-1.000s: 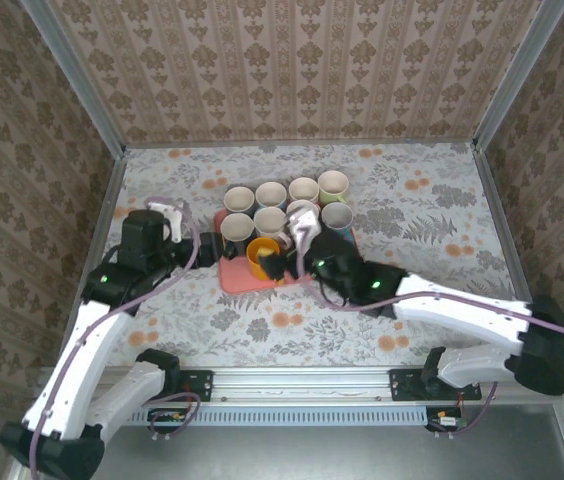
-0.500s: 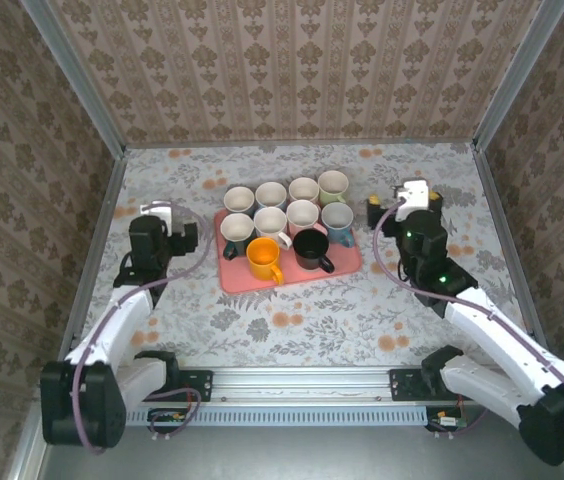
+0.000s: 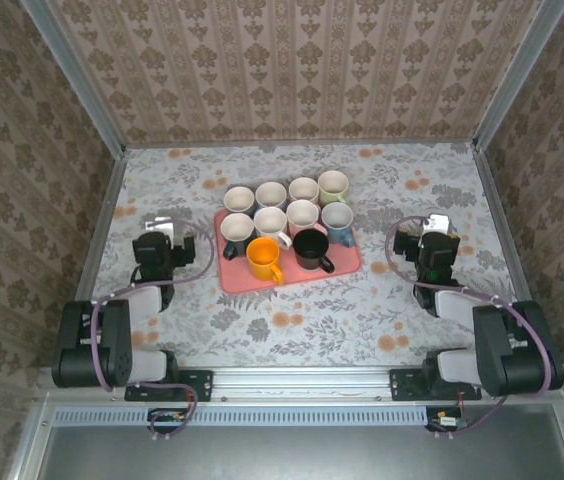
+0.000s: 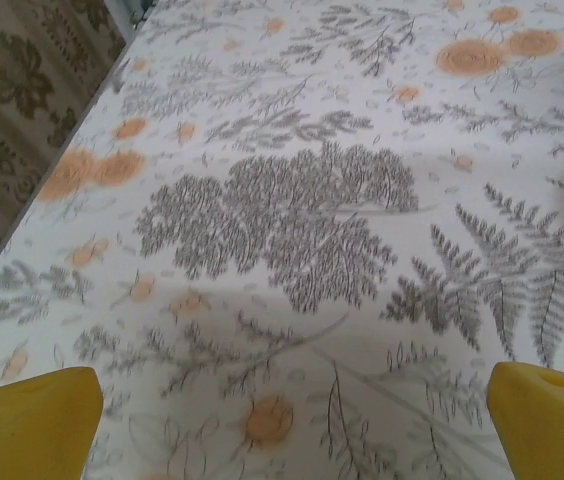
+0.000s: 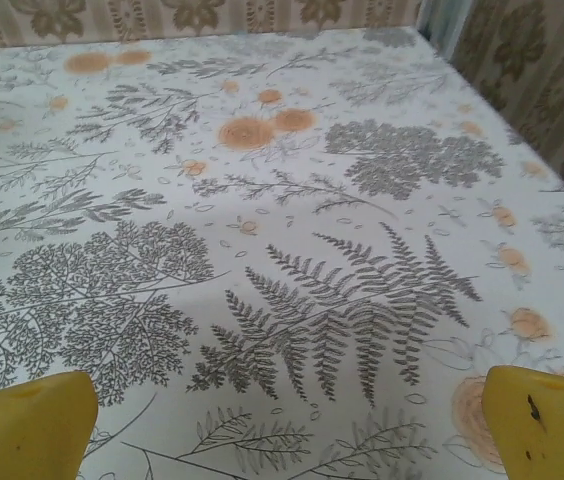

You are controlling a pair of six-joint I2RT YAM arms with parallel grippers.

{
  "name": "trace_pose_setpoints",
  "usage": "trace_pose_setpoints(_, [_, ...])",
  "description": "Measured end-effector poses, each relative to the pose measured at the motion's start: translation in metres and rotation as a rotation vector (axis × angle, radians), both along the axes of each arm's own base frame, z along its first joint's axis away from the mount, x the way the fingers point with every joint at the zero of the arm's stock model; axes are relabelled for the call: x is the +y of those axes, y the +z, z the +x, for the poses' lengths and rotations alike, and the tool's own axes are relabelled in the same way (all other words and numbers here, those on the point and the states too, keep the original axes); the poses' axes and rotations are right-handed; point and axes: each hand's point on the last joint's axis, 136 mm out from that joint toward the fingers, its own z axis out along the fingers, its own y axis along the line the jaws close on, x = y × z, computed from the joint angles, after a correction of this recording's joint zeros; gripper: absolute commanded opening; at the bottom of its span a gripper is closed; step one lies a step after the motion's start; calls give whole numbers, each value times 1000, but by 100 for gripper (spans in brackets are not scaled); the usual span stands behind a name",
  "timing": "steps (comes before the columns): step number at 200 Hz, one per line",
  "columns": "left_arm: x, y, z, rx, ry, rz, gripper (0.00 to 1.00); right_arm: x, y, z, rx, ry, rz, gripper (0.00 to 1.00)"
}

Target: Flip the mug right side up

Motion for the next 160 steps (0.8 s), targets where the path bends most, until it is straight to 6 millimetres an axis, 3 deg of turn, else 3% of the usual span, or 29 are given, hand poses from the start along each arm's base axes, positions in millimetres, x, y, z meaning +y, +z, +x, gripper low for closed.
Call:
trace_pose_setpoints(14, [1, 7, 16, -4, 3, 2, 100, 8, 1, 11, -55, 44, 10, 100])
trace_pose_setpoints(27, [1, 17, 30, -23, 5, 1, 100, 16, -11, 16, -77, 93, 12, 100])
trace_pose_setpoints(40, [0, 25, 35, -51, 3, 0, 100, 24, -30, 11, -20, 145, 11, 100])
trace_pose_setpoints(54, [-4, 26, 33, -132, -15, 1, 100, 30, -28, 14, -21, 176, 9, 100])
trace_pose_setpoints(62, [-7, 15, 26, -152, -23, 9, 100, 31, -22, 20, -34, 180, 6, 100])
trace_pose_setpoints(78, [-14, -28, 5, -42, -38, 30, 100, 31, -8, 35, -53, 179, 4, 100])
trace_pose_setpoints(88, [-15, -35, 4, -12, -45, 29, 100, 30, 1, 43, -73, 176, 4, 100])
trace_pose_setpoints(125, [2, -4, 26, -101, 10, 10, 100, 25, -1, 46, -52, 168, 23, 100])
trace_pose_setpoints(160, [2, -2, 27, -109, 10, 9, 100, 24, -7, 43, -25, 167, 29, 100])
